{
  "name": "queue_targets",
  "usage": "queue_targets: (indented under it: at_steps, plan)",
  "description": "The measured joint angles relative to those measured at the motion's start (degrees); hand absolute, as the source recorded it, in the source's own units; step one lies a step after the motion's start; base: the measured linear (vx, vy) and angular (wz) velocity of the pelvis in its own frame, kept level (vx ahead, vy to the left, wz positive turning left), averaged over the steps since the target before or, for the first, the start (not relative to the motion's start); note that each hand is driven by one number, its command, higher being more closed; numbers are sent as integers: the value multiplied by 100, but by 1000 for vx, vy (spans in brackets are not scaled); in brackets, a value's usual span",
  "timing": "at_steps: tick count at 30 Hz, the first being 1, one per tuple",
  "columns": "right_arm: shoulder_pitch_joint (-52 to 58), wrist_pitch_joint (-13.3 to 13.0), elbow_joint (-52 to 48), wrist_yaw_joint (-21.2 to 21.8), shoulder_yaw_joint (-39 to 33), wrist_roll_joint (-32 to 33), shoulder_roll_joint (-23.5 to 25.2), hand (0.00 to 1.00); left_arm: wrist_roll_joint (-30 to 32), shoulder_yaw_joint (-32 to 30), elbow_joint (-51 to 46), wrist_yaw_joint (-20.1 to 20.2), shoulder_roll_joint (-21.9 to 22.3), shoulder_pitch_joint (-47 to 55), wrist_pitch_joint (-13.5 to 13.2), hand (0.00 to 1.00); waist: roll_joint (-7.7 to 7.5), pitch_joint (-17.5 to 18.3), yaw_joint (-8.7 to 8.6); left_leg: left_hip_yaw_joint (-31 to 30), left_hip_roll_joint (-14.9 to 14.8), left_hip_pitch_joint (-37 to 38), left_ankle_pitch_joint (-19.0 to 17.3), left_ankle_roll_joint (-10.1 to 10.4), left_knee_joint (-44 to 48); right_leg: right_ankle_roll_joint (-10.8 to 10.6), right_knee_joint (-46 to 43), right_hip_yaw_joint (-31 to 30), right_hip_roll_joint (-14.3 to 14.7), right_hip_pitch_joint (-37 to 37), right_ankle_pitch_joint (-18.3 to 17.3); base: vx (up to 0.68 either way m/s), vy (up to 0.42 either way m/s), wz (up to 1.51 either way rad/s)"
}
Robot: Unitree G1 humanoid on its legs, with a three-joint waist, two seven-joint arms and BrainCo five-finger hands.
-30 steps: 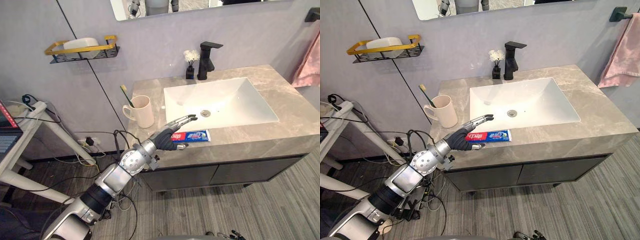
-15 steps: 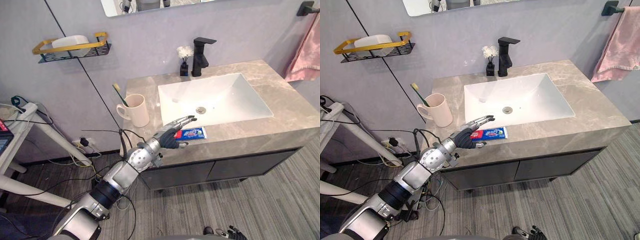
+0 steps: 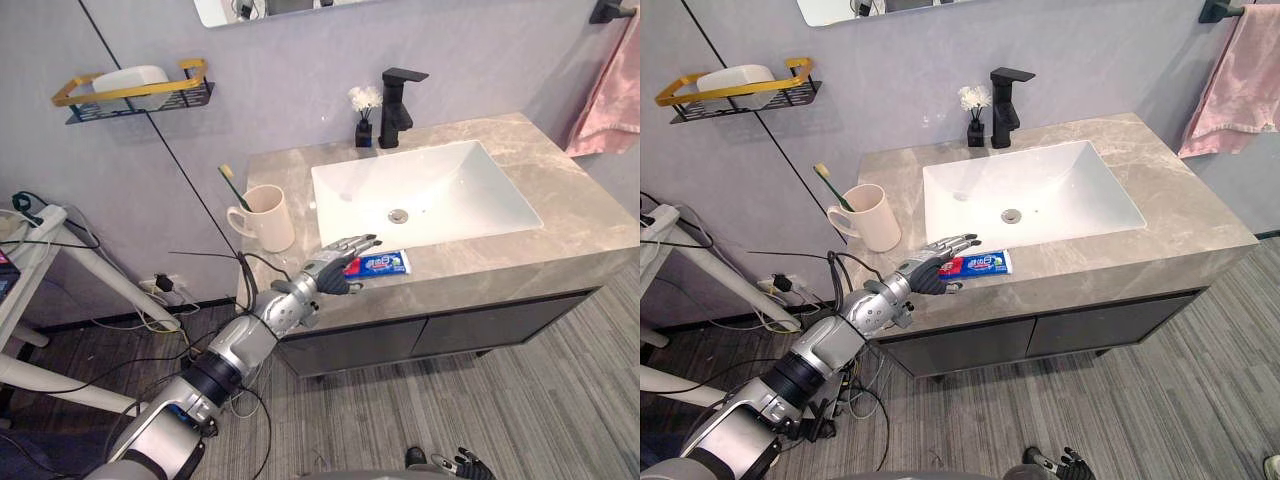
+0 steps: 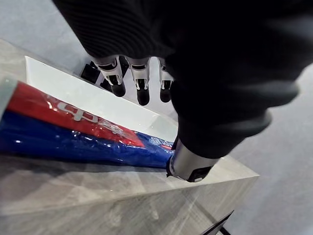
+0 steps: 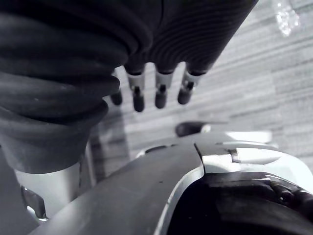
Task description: Organize washtable
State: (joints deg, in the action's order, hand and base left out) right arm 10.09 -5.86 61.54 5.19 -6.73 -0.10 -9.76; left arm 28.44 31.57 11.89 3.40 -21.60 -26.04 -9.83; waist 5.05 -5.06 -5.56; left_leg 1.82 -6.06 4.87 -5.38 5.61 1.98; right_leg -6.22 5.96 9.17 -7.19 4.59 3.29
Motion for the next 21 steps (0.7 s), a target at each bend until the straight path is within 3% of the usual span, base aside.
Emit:
queue_targets:
  at_steps: [21]
  plan:
    - [-78,2,11,-2,4,-31,10,0,365,-154,571,-268,248,-18,77,0,-34,-35,3,-3,1,-6,0,1,0,-5,0,12,-2,-3,6,0,0,0]
